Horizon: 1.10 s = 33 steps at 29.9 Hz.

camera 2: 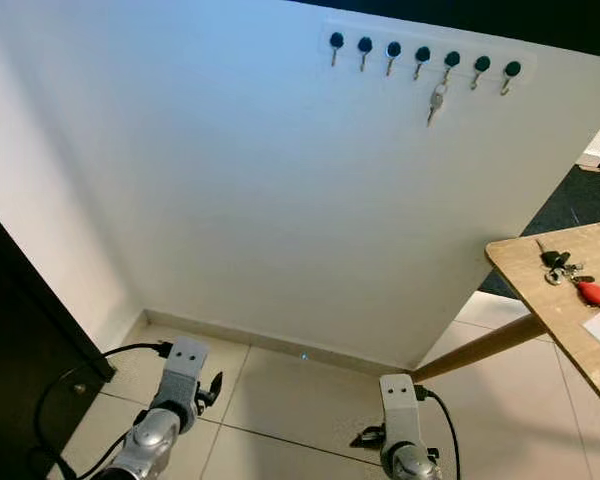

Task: Hang keys on a hook

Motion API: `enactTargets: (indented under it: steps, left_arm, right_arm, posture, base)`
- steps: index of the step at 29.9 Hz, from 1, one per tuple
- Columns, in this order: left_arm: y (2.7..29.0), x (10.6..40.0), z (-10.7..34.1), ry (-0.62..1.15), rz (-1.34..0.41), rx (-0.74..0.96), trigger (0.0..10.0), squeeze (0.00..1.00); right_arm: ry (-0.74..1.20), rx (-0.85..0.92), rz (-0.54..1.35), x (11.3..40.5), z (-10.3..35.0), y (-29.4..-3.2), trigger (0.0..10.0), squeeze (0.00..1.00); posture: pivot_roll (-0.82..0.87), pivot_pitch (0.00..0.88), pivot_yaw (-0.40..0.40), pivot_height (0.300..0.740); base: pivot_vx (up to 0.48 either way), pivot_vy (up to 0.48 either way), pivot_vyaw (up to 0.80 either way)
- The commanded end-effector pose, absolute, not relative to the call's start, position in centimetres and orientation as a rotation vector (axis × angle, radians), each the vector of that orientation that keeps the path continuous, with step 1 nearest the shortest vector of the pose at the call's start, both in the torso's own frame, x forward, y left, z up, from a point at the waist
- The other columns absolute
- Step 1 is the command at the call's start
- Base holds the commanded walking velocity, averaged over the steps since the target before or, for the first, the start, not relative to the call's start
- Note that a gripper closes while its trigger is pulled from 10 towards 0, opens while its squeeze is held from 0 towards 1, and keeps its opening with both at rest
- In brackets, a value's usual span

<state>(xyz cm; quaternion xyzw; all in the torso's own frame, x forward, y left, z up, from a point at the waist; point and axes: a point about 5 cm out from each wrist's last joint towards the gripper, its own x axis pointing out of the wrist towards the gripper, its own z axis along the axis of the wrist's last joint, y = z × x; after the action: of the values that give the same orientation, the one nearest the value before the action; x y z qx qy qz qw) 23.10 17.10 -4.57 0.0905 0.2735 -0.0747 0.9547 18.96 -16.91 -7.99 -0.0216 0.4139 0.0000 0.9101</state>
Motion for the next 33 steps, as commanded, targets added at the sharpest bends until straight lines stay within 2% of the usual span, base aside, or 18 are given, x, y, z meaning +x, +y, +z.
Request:
enactTargets:
  steps: [1, 19, 33]
  left_arm:
    - [16.99, 22.91, -4.78, 0.571, -0.147, 0.172, 10.0, 0.00]
    - [16.73, 23.10, -4.68, 0.570, -0.171, 0.151, 10.0, 0.00]
    - [16.63, 23.25, -4.56, 0.562, -0.181, 0.145, 10.0, 0.00]
  right_arm:
    - [0.852, -0.049, -0.022, 19.03, -7.91, -17.50, 10.0, 0.00]
    - [0.845, -0.047, -0.030, 19.16, -7.83, -17.52, 10.0, 0.00]
    - [0.841, -0.048, -0.035, 19.23, -7.78, -17.62, 10.0, 0.00]
  posture:
    - [0.08, 0.020, -0.063, 0.740]
    - [0.08, 0.019, -0.060, 0.740]
    - [0.08, 0.017, -0.060, 0.740]
  base:
    - [0.000, 0.000, 0.00]
    - [0.000, 0.000, 0.00]
    - [0.353, 0.000, 0.00]
